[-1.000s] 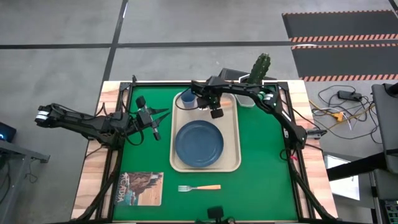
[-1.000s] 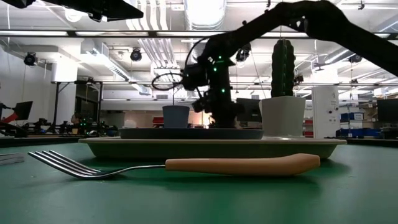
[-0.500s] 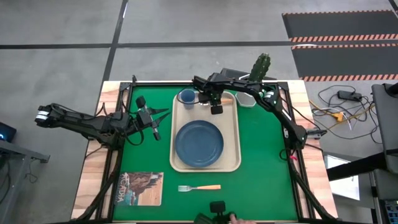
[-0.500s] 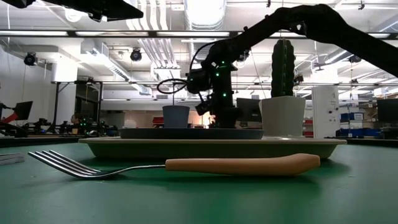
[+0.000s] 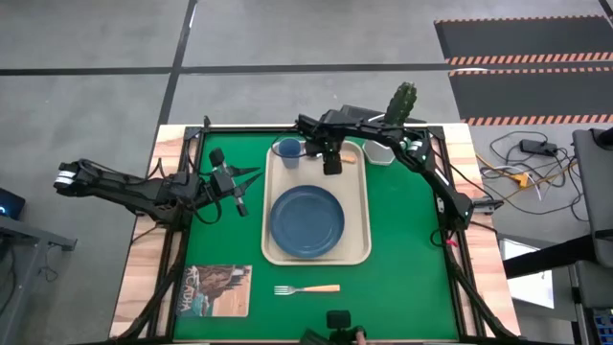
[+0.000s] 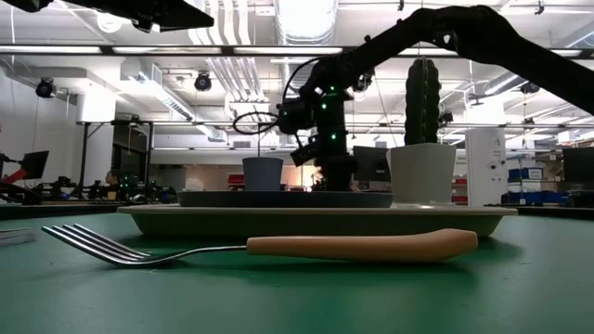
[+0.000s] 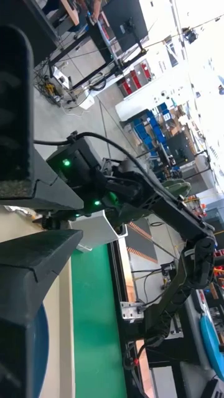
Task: Pick and place plate/cup/fork/spoon on tray
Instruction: Put the orange fork on top of the tray
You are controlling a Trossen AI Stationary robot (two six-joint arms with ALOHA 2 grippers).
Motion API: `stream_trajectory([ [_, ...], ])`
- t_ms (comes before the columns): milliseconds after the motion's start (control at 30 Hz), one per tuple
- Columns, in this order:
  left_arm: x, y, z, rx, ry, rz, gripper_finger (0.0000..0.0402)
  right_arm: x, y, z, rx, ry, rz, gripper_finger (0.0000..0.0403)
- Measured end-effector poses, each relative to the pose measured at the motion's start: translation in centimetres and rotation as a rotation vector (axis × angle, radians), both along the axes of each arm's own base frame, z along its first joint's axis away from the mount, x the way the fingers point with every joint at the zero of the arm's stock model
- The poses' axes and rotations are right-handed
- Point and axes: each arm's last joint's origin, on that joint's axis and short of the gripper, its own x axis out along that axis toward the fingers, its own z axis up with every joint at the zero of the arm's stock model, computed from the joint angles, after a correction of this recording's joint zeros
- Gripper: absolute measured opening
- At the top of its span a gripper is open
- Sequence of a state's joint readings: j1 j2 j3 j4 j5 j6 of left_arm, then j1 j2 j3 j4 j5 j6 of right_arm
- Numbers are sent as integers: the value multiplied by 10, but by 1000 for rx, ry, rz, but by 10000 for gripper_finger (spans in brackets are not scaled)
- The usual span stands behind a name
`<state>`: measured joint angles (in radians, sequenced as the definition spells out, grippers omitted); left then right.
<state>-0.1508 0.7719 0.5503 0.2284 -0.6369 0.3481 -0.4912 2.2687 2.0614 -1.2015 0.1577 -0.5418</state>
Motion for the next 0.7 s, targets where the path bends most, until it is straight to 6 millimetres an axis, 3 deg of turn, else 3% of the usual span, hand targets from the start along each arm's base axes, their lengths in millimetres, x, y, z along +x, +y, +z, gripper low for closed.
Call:
stream_trajectory([
  [200, 0, 0, 1, 0, -3, 0, 44, -2, 12, 21, 50, 38, -90, 95],
  [600, 0, 0, 1, -2, -5, 0, 44, 5, 79, 64, 44, -85, -75, 57],
  [700, 0, 0, 1, -2, -3, 0, 44, 4, 90, 66, 28, -138, -48, 46],
])
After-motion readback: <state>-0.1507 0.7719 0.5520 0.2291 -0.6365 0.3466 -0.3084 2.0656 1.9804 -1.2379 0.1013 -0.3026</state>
